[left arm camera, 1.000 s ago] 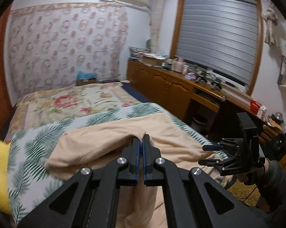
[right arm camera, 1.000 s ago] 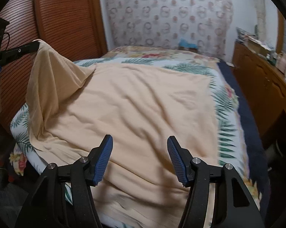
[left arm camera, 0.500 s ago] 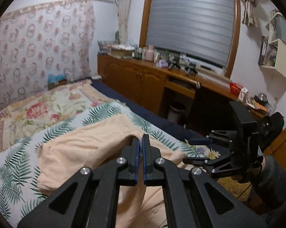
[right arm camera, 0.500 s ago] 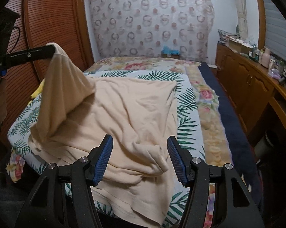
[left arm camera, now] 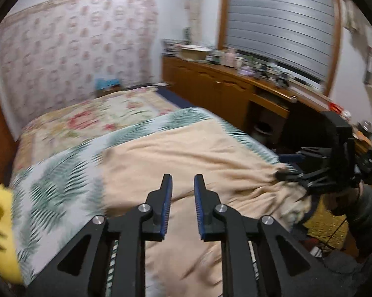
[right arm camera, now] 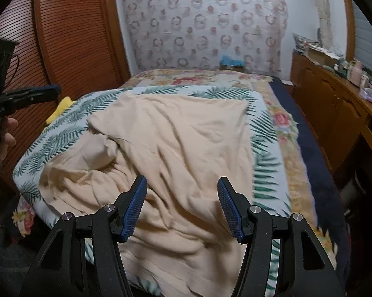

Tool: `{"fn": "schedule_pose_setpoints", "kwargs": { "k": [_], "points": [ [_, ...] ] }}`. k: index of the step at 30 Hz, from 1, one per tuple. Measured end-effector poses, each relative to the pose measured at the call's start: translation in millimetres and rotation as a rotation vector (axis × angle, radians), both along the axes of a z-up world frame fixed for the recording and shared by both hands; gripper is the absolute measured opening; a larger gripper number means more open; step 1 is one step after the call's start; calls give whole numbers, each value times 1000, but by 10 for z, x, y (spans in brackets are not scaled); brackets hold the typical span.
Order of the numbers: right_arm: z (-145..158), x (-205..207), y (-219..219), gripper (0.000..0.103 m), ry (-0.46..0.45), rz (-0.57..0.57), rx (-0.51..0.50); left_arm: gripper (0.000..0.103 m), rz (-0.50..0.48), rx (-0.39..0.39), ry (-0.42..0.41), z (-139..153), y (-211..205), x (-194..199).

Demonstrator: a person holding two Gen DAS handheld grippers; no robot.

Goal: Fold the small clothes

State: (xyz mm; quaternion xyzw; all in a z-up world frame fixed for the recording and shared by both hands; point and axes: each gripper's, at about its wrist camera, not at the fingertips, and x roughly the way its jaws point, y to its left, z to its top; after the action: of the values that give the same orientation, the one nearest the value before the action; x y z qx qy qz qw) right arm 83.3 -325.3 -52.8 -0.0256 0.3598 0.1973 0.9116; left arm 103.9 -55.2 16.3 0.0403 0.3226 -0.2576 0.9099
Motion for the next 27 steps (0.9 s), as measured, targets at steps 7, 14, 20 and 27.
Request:
{"fn": "schedule_pose_setpoints", "kwargs": {
  "k": [7,14,20,27],
  "points": [
    [31,250,532,52,1,109,5,16,185,-4,20,-290,875,-67],
    [118,645,1217,49,2,240,-34,17,259,-23,37,-530,1238,-138],
    [36,1016,1916,50,39,374,-75,18,286,-23,46,-628,1350,-142],
    [-270,1293,2588,50,129,470,-148,18,299,-41,72,-742,1435,-194]
  ]
}}
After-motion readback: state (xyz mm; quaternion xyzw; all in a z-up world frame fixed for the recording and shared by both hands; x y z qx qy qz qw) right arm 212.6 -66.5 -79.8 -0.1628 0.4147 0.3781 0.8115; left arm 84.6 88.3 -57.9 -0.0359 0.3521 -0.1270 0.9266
